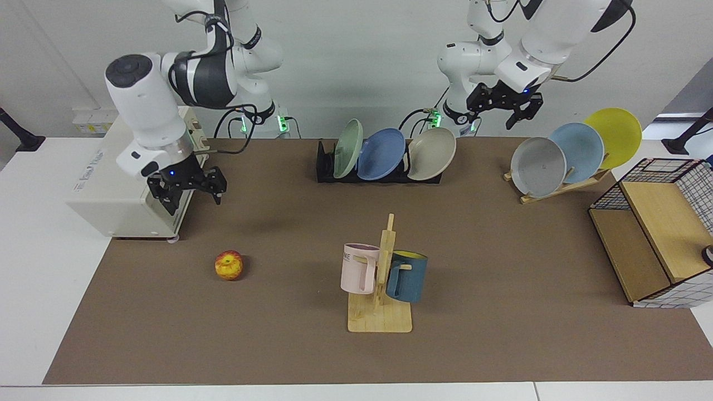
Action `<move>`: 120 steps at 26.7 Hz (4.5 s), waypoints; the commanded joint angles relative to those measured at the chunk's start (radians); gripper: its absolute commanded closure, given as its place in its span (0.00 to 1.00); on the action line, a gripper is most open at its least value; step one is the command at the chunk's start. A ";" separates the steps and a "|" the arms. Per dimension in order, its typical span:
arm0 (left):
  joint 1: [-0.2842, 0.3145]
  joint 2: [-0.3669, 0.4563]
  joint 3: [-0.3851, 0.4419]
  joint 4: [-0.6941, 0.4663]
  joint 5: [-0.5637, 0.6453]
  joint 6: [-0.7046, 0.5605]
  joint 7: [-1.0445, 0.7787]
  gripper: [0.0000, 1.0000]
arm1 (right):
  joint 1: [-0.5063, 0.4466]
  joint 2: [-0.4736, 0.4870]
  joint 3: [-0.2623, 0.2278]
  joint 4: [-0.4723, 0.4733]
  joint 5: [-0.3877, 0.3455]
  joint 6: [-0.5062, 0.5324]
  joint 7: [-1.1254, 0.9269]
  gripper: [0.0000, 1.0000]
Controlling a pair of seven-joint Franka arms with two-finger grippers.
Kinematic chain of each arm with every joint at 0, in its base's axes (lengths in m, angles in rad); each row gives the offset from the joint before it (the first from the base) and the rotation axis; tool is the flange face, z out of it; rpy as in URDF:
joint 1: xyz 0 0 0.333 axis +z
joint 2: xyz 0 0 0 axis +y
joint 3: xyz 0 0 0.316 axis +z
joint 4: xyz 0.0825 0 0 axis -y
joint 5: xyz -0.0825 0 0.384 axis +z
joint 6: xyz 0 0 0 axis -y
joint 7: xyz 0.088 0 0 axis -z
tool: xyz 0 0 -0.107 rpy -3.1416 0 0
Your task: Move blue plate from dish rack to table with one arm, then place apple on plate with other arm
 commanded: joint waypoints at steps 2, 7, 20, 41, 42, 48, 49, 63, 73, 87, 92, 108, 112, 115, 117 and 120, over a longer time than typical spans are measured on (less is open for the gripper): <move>-0.054 -0.097 0.005 -0.206 -0.046 0.114 -0.001 0.01 | 0.009 0.102 0.000 -0.029 0.059 0.180 0.008 0.00; -0.111 -0.117 -0.052 -0.339 -0.057 0.262 -0.130 0.01 | 0.013 0.160 0.001 -0.030 0.059 0.255 0.003 0.00; -0.220 -0.163 -0.073 -0.561 -0.123 0.459 -0.207 0.01 | 0.004 0.286 0.004 -0.022 0.218 0.372 -0.115 0.00; -0.349 -0.054 -0.089 -0.643 -0.203 0.608 -0.287 0.42 | 0.001 0.329 0.004 -0.028 0.257 0.450 -0.172 0.43; -0.349 -0.055 -0.089 -0.643 -0.203 0.600 -0.285 0.49 | 0.002 0.331 0.004 -0.028 0.264 0.450 -0.172 0.71; -0.349 -0.055 -0.087 -0.625 -0.199 0.551 -0.284 0.82 | 0.002 0.331 0.004 -0.017 0.265 0.448 -0.184 1.00; -0.349 -0.057 -0.087 -0.621 -0.198 0.550 -0.284 0.84 | 0.005 0.331 0.004 -0.014 0.265 0.448 -0.186 1.00; -0.273 -0.075 -0.061 -0.457 -0.081 0.327 -0.250 1.00 | 0.036 0.228 -0.006 0.012 0.248 0.331 -0.167 1.00; -0.156 -0.002 -0.061 -0.315 -0.089 0.342 -0.158 1.00 | 0.016 0.141 -0.010 0.026 0.170 0.209 -0.169 1.00; 0.010 0.156 -0.070 -0.312 -0.451 0.554 0.202 1.00 | 0.012 0.079 -0.008 0.020 0.113 0.125 -0.147 1.00; 0.010 0.265 -0.113 -0.301 -0.499 0.663 0.198 1.00 | 0.022 0.055 -0.005 0.015 0.096 0.090 -0.091 1.00; 0.048 0.367 -0.196 -0.286 -0.545 0.738 0.385 1.00 | 0.142 0.039 0.004 -0.052 0.062 0.142 0.078 1.00; 0.048 0.388 -0.197 -0.285 -0.543 0.749 0.384 1.00 | 0.170 0.039 0.003 -0.068 0.061 0.143 0.116 1.00; 0.050 0.402 -0.201 -0.280 -0.542 0.766 0.384 1.00 | 0.164 0.041 0.003 -0.079 0.061 0.149 0.120 1.00; 0.051 0.429 -0.213 -0.269 -0.546 0.783 0.384 1.00 | 0.160 0.038 0.001 -0.086 0.061 0.162 0.117 1.00; 0.059 0.486 -0.245 -0.243 -0.545 0.824 0.381 1.00 | 0.160 0.038 0.003 -0.088 0.061 0.163 0.117 1.00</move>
